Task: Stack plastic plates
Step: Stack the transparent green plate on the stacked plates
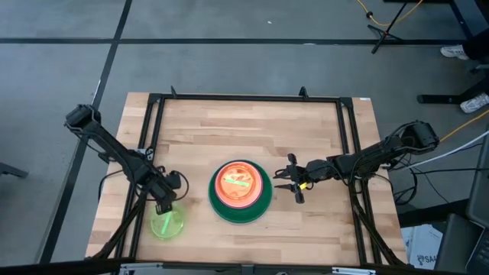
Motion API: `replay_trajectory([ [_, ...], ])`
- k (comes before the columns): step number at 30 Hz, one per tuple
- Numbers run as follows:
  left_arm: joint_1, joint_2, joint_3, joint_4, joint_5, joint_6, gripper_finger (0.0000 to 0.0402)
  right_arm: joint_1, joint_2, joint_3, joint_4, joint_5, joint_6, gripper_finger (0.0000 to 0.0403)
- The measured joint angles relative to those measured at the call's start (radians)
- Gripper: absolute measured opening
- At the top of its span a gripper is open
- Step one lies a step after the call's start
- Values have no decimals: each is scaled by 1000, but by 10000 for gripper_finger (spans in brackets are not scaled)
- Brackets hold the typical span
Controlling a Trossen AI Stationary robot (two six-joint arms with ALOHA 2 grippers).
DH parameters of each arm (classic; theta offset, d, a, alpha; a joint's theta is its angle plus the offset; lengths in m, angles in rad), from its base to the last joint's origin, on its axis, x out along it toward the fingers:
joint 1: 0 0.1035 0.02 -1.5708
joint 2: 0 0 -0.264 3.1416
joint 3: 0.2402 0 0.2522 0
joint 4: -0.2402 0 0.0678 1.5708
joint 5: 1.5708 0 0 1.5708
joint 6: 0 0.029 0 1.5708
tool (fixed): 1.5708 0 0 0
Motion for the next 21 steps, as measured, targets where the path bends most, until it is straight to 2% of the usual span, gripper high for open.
replay_trajectory([
  [6, 6, 1, -112, 169, 88, 69, 109, 0, 0, 0, 2, 11, 0, 151],
  [21, 6, 1, -146, 222, 98, 90, 109, 0, 0, 0, 1, 18, 1, 151],
])
